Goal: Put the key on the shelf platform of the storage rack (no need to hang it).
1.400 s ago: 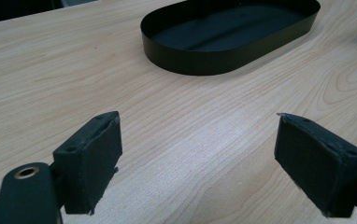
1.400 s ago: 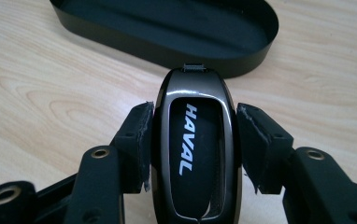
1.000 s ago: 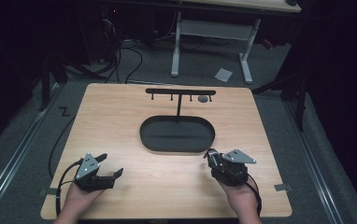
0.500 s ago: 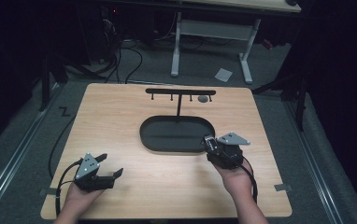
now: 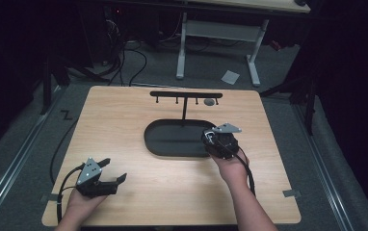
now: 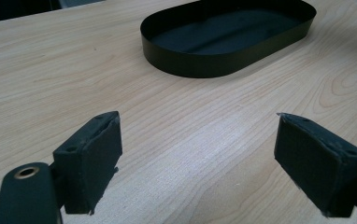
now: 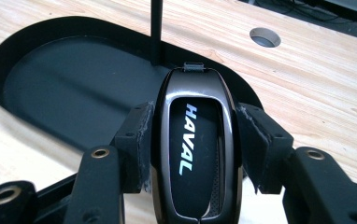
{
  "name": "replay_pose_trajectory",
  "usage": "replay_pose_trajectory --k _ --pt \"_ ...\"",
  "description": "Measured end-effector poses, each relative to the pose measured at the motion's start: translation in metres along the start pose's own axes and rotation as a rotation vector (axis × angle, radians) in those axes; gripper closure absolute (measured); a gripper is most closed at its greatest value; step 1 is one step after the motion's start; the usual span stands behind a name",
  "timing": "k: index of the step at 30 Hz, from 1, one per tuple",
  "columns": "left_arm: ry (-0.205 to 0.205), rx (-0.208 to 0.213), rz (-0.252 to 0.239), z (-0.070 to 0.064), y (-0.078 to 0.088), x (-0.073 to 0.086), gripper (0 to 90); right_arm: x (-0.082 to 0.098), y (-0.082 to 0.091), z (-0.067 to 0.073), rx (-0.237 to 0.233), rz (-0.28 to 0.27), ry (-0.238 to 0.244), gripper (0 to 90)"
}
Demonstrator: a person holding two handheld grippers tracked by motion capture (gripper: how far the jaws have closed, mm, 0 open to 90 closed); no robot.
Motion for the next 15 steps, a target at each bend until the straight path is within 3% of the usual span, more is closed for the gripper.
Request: replay_pose_trajectory --k 15 --pt "0.001 0.006 -0.003 0.001 0.001 0.001 15.9 -0.034 -0.059 0.014 0.021 0.021 0.013 48.9"
Point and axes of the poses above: each handheld gripper's, and its own axes: y roughly backward along the jaws, x roughly out of its underside, z roughly to its left, the point moved 4 cm from there along -y, roughly forward along the jaws, and after that the axes turned 6 degrees about -y, right-handed, at the moved point
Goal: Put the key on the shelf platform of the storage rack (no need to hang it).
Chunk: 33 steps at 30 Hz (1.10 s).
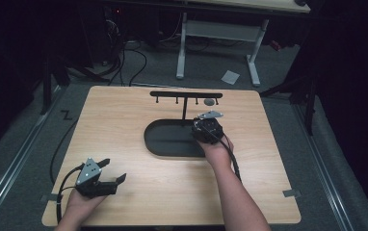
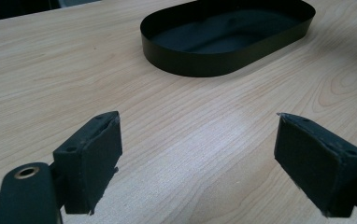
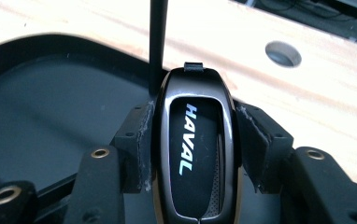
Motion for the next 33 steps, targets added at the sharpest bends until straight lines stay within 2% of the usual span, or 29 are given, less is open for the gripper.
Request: replay_pose_trajectory --k 4,6,19,33 --pt "0.000 0.000 -0.004 0.000 0.001 0.000 15.9 -0.004 -0.011 0.003 0.009 0.010 0.009 48.8" --pt "0.000 0.001 -0.005 0.000 0.001 0.000 15.9 0.003 -0.017 0.003 0.014 0.034 0.018 48.8" --pt "-0.011 0.011 0.003 -0.003 -0.001 -0.001 16.0 0.039 -0.017 -0.004 0.025 0.109 0.017 48.8" --pt "-0.014 0.012 0.009 -0.003 -0.002 0.000 16.0 0.048 -0.030 -0.005 0.042 0.167 0.025 48.8"
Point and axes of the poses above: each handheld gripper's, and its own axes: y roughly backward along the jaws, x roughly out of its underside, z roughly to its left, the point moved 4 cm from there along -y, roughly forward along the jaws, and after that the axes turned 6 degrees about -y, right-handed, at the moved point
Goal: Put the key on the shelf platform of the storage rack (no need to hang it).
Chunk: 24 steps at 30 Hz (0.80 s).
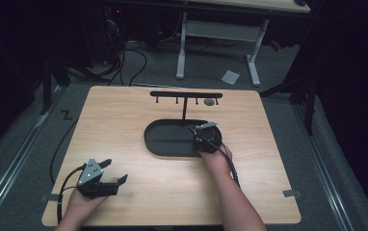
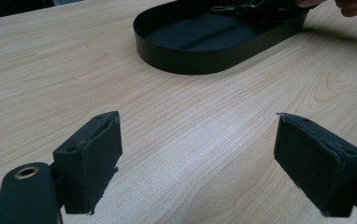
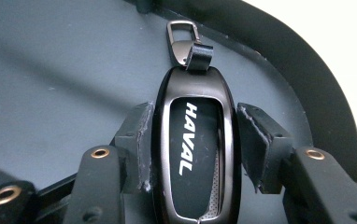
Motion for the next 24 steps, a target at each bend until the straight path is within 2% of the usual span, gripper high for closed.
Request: replay_pose_trajectory --k 11,14,15,19,24 --pt "0.003 -0.002 -0.002 0.000 0.001 0.000 16.0 0.000 -0.004 -0.002 0.006 0.025 -0.029 47.0" --pt "0.000 0.000 -0.002 -0.001 0.001 0.000 16.1 -0.002 0.002 -0.003 0.008 0.004 -0.019 41.5" --pt "0.001 -0.002 -0.004 -0.001 0.001 0.000 16.1 -0.003 0.007 -0.004 0.007 -0.008 -0.030 39.3" --pt "-0.003 0.000 -0.002 -0.001 0.000 0.000 16.1 -0.005 0.014 -0.004 -0.003 -0.027 -0.026 36.5" --pt "-0.008 0.005 0.007 -0.001 -0.002 0.001 16.1 -0.002 0.029 -0.002 -0.052 -0.078 -0.023 32.5"
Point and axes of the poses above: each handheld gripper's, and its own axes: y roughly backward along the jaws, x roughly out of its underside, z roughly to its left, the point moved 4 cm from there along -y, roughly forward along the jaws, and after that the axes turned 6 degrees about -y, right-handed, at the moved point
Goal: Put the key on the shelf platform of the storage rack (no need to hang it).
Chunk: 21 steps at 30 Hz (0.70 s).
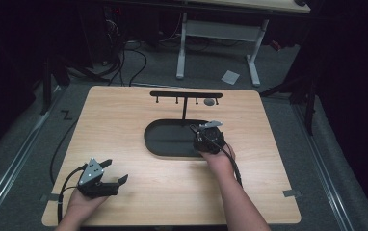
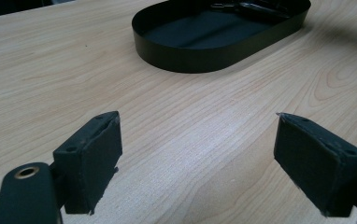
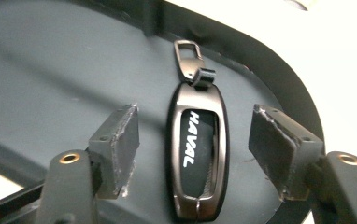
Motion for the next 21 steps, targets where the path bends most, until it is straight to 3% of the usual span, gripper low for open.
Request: replay_pose_trajectory --k 3,10,16,21 --pt "-0.004 0.003 0.006 -0.001 0.000 0.000 16.0 0.006 0.012 0.001 -0.043 -0.045 -0.010 30.5" --pt "-0.003 0.006 0.023 -0.001 -0.003 0.001 15.7 0.020 0.027 0.002 -0.026 -0.083 -0.007 24.0" --pt "0.002 -0.001 0.027 -0.001 -0.004 0.002 14.9 0.039 0.043 -0.004 -0.069 -0.123 -0.047 14.8" --pt "-0.001 -0.006 0.032 -0.002 -0.006 0.003 14.7 0.052 0.051 -0.011 -0.060 -0.137 -0.049 8.7"
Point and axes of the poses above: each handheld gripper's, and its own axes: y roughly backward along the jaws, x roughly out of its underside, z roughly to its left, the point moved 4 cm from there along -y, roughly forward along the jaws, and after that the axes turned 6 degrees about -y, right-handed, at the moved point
